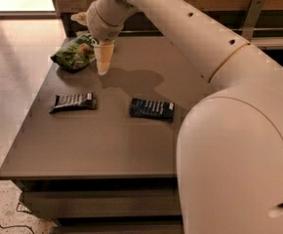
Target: Pick green rice chip bag
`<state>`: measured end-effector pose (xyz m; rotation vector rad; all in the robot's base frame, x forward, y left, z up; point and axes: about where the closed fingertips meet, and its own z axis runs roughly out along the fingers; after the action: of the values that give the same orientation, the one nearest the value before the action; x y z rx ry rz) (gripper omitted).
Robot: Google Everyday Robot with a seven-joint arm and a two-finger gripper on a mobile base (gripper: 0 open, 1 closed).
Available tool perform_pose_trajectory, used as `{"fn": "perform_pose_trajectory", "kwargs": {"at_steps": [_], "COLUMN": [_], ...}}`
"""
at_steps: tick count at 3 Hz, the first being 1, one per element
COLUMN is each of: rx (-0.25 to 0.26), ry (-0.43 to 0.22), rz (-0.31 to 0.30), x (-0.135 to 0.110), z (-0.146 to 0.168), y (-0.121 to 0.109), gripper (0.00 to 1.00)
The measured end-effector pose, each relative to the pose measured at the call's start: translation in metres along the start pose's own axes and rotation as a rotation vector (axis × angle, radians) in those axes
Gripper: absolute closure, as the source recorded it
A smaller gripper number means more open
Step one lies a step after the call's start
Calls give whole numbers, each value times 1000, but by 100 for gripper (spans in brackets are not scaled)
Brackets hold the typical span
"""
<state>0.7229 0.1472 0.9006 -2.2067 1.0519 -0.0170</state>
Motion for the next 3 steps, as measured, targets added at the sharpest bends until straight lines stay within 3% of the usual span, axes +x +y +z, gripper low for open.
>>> {"fn": "perform_pose_trajectory", "kwargs": {"at_steps": [1, 2, 3], "rx": [-1, -1, -39], "ry": [48, 58, 116], "rz": [-51, -53, -81], "x": [-10, -7, 3], "z": [5, 14, 32], "y": [-11, -16, -28], "gripper": [0, 0, 0]}}
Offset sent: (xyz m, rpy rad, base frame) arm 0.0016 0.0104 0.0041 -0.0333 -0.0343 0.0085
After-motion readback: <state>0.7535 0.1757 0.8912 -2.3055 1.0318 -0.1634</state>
